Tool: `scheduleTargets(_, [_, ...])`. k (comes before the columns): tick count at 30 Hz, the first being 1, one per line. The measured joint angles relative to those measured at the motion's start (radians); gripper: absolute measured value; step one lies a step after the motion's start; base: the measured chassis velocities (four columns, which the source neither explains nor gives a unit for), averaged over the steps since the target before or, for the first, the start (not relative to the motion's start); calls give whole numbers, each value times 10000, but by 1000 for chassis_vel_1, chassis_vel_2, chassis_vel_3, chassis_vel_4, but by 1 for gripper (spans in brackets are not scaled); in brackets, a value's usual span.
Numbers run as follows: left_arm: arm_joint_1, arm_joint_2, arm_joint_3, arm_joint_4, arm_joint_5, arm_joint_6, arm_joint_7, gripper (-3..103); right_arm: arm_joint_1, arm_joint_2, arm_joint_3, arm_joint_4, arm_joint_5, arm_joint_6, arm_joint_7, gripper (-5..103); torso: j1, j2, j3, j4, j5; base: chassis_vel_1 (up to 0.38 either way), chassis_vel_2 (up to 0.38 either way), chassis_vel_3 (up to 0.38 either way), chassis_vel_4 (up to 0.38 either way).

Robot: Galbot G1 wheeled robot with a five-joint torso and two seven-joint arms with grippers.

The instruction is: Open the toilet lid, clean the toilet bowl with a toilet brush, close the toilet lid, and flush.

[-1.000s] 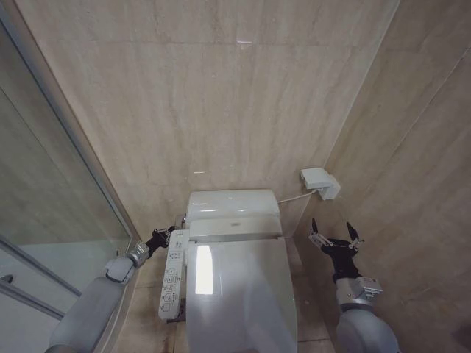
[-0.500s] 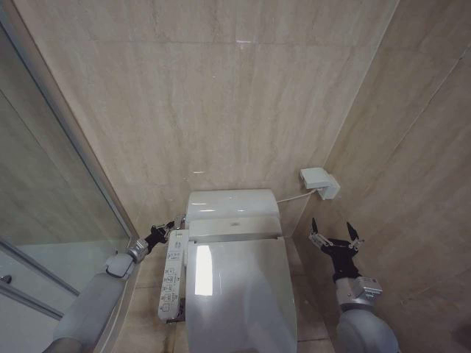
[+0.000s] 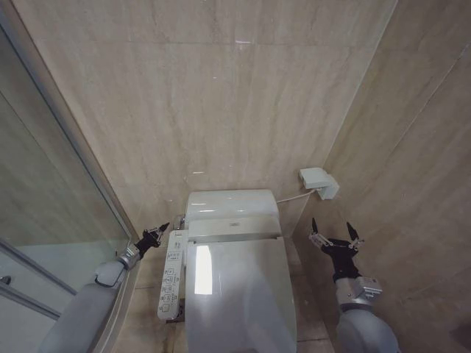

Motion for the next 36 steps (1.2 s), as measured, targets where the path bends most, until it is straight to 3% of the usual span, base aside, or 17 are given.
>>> scheduleTargets(15, [23, -186, -2, -316, 500, -345, -110, 0, 0, 0, 0, 0, 0, 0, 0, 100, 0, 0, 1, -1, 0, 0, 0, 0, 0])
scheduleTargets(36, [-239, -528, 384, 221, 418, -393, -121, 0, 0, 0, 0, -1, 0, 0, 0, 100, 1, 1, -1, 2, 8, 0, 0, 0, 0])
